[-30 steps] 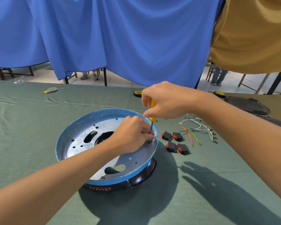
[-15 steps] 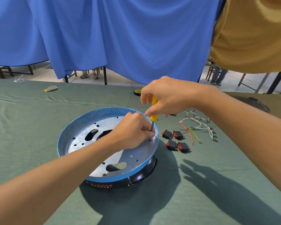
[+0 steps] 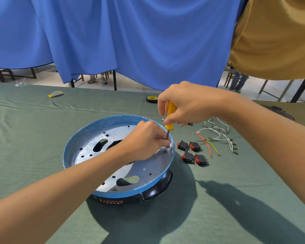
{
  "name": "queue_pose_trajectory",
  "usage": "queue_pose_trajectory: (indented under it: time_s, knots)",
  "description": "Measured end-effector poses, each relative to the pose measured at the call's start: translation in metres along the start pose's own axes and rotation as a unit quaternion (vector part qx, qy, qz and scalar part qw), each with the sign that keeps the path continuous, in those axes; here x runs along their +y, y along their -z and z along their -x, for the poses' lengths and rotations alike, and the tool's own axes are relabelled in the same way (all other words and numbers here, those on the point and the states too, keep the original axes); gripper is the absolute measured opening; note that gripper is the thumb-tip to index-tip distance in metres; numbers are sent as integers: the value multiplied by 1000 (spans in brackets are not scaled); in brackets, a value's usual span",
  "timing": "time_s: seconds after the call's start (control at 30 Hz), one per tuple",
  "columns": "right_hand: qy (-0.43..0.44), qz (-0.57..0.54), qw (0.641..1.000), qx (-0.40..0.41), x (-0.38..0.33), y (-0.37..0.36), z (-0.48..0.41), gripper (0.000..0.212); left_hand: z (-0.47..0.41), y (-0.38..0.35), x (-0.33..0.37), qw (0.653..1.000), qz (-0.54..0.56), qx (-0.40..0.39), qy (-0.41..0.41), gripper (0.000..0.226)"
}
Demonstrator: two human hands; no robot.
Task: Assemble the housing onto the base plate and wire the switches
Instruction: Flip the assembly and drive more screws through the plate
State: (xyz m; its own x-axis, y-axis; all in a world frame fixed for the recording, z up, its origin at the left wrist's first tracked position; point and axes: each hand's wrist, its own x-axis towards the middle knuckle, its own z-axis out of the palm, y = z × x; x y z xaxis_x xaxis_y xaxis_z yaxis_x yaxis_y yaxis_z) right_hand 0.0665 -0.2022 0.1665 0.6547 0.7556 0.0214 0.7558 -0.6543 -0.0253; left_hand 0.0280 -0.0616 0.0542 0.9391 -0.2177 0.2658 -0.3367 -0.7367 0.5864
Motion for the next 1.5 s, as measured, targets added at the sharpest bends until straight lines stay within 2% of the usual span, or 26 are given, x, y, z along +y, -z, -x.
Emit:
queue_pose_trajectory:
  time_s: [0.13,0.23,0.37,0.4,0.57,0.63,0.7,0.77,0.87,0.97,1.03,1.1,1.13,1.3,1.43,1.5]
  knots:
    - [-5,40,997,62,-4,-10,-6,33,3,0,-1,997,68,28,20,11]
    - [-17,52,997,63,-7,-12,-10,42,1,0,-1,996,58,50,39,10]
    - [23,26,999,6,-8,0,-2,18,1,4,1,998,54,-11,12,12]
    - [22,31,999,15,-8,-2,-1,19,1,4,1,999,49,-16,10,12]
    - [-16,77,992,100,-9,-19,-8,30,0,-2,3,992,93,72,48,7]
    - [-13,64,995,70,-9,-16,-8,34,-1,-2,2,993,81,69,52,8]
    - [7,46,999,12,-8,-8,-5,20,-1,0,0,995,69,45,48,11]
    - [10,5,1000,-11,-5,-2,-2,7,0,2,-1,995,92,19,40,11]
    - [-21,-5,1000,21,-3,-8,-5,20,2,1,-1,990,127,20,52,8]
    - [-49,27,998,27,-5,-12,-8,38,-1,-2,2,990,108,50,70,6]
    - [-33,35,999,7,-6,-6,-6,34,-2,-1,3,992,99,39,66,5]
    - [1,-4,1000,6,-4,0,-2,14,-1,1,2,994,94,10,51,8]
    - [11,-13,1000,19,-4,0,-1,11,0,1,2,995,86,1,46,9]
    - [-7,58,995,75,-8,-12,-10,37,-1,0,4,991,94,61,69,9]
    - [22,13,1000,9,-9,-3,-2,18,-2,3,2,994,104,5,44,9]
    - [21,20,999,31,-9,-6,-1,22,-1,3,1,991,121,18,49,7]
